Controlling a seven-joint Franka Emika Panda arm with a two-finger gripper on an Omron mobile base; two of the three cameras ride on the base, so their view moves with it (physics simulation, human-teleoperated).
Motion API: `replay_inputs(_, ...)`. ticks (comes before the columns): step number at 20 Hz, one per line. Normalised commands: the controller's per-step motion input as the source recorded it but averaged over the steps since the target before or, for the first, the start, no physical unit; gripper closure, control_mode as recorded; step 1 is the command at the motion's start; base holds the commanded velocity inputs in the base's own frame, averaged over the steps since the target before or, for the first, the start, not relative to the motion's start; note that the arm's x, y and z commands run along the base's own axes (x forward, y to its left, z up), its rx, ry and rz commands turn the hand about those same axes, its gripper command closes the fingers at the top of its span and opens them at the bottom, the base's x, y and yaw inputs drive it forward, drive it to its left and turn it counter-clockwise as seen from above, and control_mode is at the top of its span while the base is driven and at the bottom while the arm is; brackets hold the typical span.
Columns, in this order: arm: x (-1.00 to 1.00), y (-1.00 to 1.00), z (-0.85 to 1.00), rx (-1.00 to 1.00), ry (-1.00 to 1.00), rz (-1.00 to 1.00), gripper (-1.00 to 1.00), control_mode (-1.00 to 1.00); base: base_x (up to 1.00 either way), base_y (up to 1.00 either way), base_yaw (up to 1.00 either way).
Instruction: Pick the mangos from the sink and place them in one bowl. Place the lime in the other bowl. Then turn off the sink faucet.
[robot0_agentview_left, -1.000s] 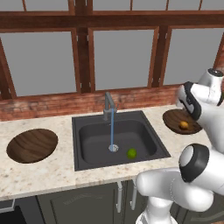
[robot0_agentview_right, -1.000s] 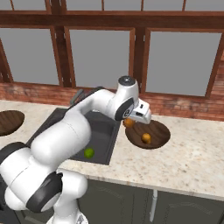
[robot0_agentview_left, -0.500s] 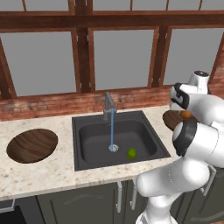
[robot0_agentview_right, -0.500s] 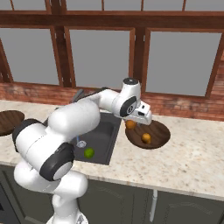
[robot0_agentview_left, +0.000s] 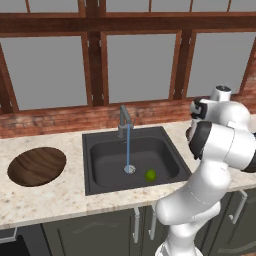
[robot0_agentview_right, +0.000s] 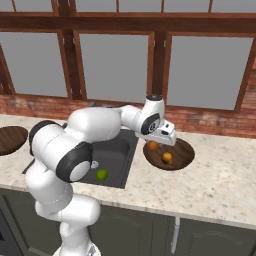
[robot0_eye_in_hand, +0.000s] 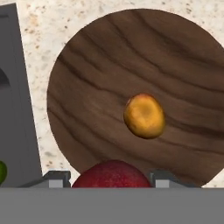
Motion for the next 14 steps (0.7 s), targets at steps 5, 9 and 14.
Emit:
replay_inputs(5,0.25,-0.07,-0.19,0.0,0.01,0.0,1.0,-1.0,0.0,0.0,0.0)
replay_inputs(9,0.34,0.0,-0.31,0.0,0.01,0.0,1.0,-1.0,0.0,0.0,0.0)
replay_inputs(14,0.37,0.0,-0.36,0.0,0.01,0.0,1.0,-1.0,0.0,0.0,0.0)
